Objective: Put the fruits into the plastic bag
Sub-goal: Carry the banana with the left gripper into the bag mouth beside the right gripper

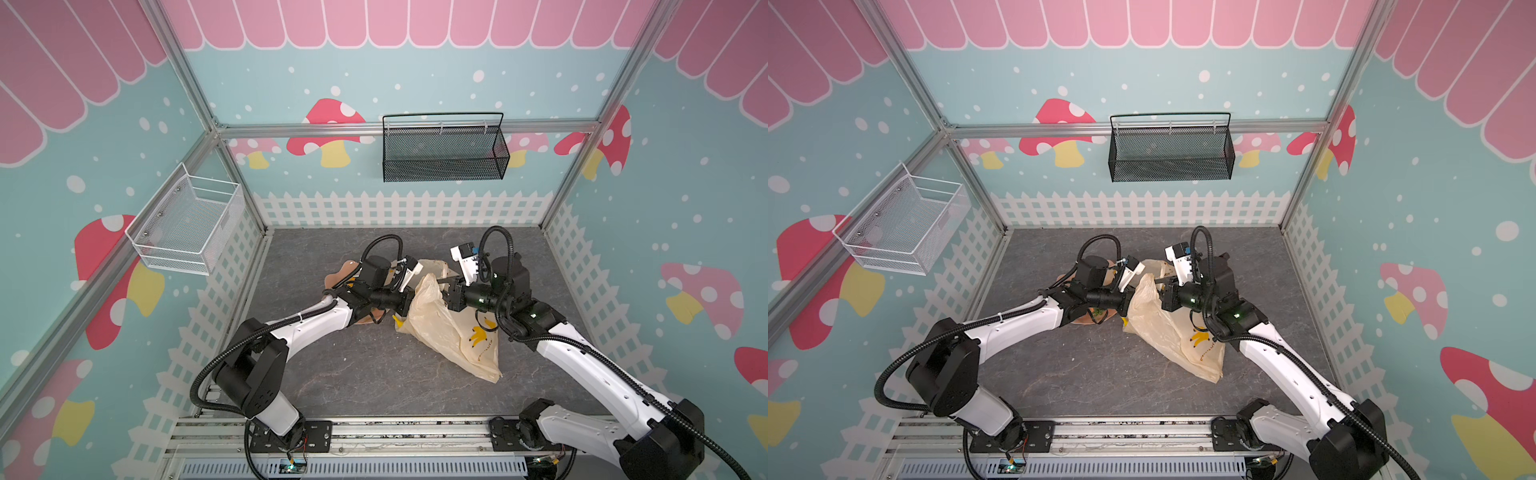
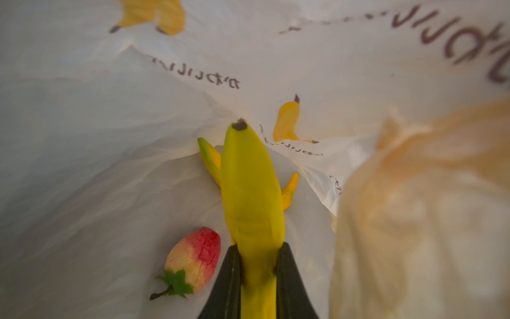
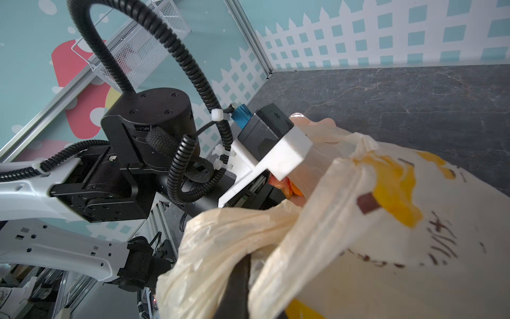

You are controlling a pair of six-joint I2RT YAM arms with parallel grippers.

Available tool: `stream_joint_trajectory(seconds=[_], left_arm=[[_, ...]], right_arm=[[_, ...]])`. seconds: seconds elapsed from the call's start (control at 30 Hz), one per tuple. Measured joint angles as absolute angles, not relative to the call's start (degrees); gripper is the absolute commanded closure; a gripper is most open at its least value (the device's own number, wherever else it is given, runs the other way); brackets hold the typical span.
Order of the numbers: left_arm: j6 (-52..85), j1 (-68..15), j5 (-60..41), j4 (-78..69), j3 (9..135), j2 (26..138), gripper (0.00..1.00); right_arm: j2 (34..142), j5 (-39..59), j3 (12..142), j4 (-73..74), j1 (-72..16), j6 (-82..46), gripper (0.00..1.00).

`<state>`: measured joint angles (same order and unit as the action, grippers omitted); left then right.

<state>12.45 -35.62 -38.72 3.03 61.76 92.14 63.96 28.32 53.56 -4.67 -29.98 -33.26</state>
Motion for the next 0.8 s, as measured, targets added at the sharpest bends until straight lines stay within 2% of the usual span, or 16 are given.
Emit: stream_joint_trajectory(seconds=[0.33, 0.63, 0.7, 0.8], left_arm=[[12.34, -36.14, -43.92, 4.29, 64.64, 92.77, 0.99], [23.33, -37.47, -47.42, -8.73, 64.38, 98.13, 0.94], [25.47, -38.02, -47.62, -11.2, 64.1, 98.52, 0.9], [27.22, -38.72, -47.68, -13.45, 63.75, 99.07, 0.77]], right_arm=[[64.99, 31.81, 52.77, -1.45, -29.98, -34.22, 1.0], [64.99, 33.43, 50.94, 1.3, -29.98, -35.48, 1.0], [64.88, 33.52, 50.76, 1.96, -29.89, -35.66, 1.0], [64.49, 33.23, 50.19, 2.63, -29.39, -35.75, 1.0]])
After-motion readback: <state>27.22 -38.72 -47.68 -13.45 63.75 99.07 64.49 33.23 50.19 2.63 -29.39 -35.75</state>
